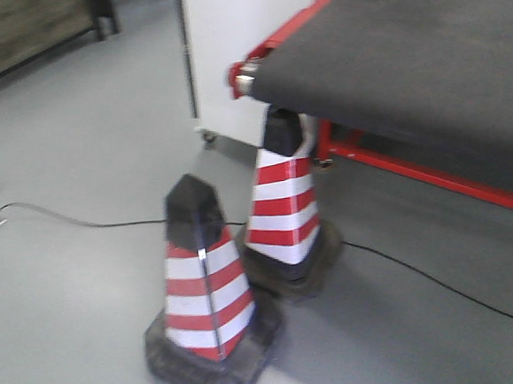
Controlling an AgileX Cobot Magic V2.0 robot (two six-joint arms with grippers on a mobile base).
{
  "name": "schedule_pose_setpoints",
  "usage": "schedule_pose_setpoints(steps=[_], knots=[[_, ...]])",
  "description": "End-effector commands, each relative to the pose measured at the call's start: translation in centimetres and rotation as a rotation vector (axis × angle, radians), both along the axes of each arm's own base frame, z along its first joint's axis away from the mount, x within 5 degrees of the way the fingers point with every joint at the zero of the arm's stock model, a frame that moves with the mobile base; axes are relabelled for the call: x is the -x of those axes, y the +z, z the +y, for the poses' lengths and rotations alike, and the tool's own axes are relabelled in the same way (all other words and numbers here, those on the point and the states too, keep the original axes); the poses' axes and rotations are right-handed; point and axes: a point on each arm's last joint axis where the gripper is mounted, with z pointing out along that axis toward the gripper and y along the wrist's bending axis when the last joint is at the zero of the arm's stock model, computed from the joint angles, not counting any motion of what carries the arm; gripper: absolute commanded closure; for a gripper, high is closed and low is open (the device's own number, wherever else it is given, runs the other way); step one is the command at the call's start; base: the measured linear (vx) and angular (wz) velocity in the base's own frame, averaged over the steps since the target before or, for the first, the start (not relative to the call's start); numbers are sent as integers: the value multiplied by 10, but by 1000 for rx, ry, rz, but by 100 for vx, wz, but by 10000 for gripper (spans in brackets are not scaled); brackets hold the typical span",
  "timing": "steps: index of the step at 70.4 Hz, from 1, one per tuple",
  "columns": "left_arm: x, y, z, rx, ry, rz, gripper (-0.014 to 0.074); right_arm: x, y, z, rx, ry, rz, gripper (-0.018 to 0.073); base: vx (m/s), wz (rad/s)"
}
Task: Move and align brake pads A on conveyor
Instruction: 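Turn and drive the base up to the black conveyor belt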
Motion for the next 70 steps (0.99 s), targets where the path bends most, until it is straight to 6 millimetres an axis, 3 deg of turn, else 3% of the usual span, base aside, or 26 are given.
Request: schedule_pose_setpoints(steps=[1, 42, 70], knots=[[-4, 18, 0, 27, 4, -119, 603, -2, 18, 0, -14, 0, -119, 564, 17, -76], [-4, 18, 0, 27, 4, -119, 603, -2, 18, 0, -14, 0, -119, 564, 14, -81], [-4, 18, 0, 27, 4, -119, 603, -2, 18, 0, -14, 0, -119, 564, 7, -33]])
